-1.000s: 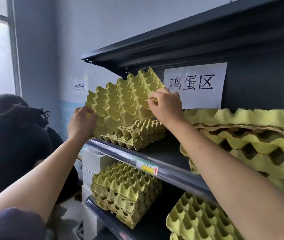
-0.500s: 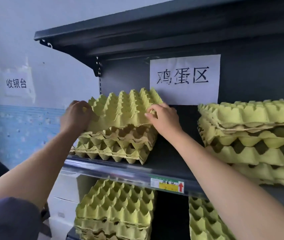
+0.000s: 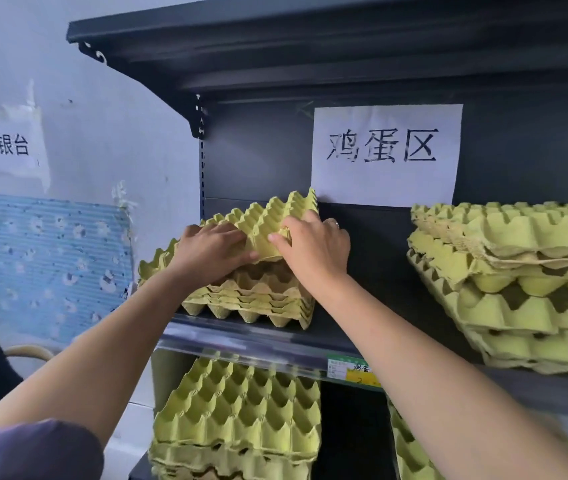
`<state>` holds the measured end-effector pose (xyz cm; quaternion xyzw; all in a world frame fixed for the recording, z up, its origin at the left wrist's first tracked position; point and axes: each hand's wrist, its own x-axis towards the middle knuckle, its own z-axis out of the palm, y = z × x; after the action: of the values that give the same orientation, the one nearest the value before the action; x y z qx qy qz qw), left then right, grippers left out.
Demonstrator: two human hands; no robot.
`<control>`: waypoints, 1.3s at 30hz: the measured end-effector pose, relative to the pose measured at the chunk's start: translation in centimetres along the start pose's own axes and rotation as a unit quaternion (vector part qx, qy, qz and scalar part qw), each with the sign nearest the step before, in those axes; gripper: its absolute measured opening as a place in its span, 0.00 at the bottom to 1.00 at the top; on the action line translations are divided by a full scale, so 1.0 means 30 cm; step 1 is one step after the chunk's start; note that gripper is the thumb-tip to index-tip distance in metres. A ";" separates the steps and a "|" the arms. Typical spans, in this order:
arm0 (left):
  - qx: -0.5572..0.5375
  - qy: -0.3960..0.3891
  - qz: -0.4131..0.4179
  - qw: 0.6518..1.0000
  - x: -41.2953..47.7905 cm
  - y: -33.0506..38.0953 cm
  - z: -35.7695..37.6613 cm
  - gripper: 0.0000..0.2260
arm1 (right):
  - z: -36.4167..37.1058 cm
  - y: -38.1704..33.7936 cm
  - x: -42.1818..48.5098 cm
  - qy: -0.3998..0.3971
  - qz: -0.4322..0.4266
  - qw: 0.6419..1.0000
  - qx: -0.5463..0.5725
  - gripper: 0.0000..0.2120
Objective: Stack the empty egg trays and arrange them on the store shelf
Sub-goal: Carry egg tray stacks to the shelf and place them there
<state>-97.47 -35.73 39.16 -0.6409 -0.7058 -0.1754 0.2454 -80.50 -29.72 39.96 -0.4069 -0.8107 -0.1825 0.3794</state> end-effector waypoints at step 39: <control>-0.061 0.216 0.046 0.973 -0.011 0.235 -0.112 0.08 | -0.159 0.110 -0.101 0.068 -0.075 0.995 -0.012 0.12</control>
<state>-90.05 -37.06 41.26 -0.6337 -0.5939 -0.3408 0.3598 -74.48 -32.20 40.68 -0.3364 -0.8088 -0.2472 0.4142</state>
